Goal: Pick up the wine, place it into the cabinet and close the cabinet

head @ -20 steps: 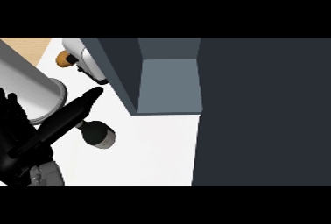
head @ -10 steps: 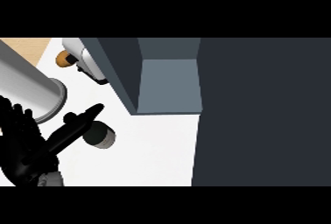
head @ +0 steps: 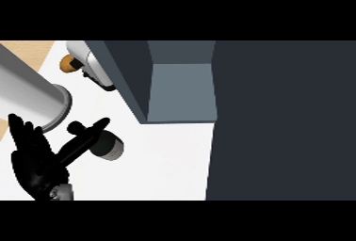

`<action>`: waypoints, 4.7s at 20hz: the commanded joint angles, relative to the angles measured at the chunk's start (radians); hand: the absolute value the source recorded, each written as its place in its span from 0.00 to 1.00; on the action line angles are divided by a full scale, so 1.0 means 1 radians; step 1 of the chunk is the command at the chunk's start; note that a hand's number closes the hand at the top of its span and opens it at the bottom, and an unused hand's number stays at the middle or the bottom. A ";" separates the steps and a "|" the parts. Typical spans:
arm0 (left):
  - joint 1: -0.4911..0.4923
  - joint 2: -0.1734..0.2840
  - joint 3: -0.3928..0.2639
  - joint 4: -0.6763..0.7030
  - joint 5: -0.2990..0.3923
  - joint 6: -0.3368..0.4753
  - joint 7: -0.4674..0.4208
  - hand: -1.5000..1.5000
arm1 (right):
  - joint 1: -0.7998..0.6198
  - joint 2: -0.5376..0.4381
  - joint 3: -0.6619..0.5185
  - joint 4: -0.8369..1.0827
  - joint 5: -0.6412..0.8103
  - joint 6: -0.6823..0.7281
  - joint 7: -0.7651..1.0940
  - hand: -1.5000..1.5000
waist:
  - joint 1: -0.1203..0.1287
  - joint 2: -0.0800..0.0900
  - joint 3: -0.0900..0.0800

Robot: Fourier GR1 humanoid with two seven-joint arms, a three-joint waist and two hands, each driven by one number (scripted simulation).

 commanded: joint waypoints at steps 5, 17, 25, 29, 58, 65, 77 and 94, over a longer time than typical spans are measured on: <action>0.006 0.013 0.098 0.149 0.262 -0.030 -0.233 0.00 | 0.047 -0.025 0.006 -0.249 -0.042 -0.012 0.111 0.00 | -0.001 0.001 -0.001; 0.076 -0.048 0.113 0.343 0.523 -0.142 -0.608 0.00 | 0.078 -0.051 -0.041 -0.220 -0.084 0.016 0.040 0.00 | 0.006 0.001 0.000; 0.083 -0.048 0.059 0.505 0.697 -0.158 -0.827 0.00 | 0.030 -0.036 -0.025 -0.224 -0.066 -0.013 0.080 0.00 | 0.007 0.001 0.000; 0.022 -0.048 0.124 0.630 0.818 -0.212 -0.944 0.00 | 0.079 -0.026 0.018 -0.207 -0.033 -0.009 0.039 0.00 | 0.001 0.001 0.000; -0.197 -0.048 0.121 0.963 1.314 -0.409 -1.400 1.00 | 0.095 -0.026 0.022 -0.224 -0.046 0.001 0.039 0.00 | 0.001 0.001 0.001; -0.289 -0.048 0.148 1.045 1.256 -0.317 -1.439 1.00 | 0.101 -0.045 0.013 -0.264 -0.052 0.001 0.074 0.00 | -0.003 0.000 0.001; -0.049 0.176 -0.151 0.831 1.086 -0.918 -1.370 1.00 | 0.060 -0.029 -0.034 -0.145 -0.062 -0.001 0.001 0.00 | 0.014 -0.006 0.003; -0.064 0.122 -0.338 0.304 0.926 -0.589 -1.033 1.00 | -0.016 -0.009 -0.019 -0.174 -0.052 -0.020 0.095 0.00 | 0.011 0.000 0.002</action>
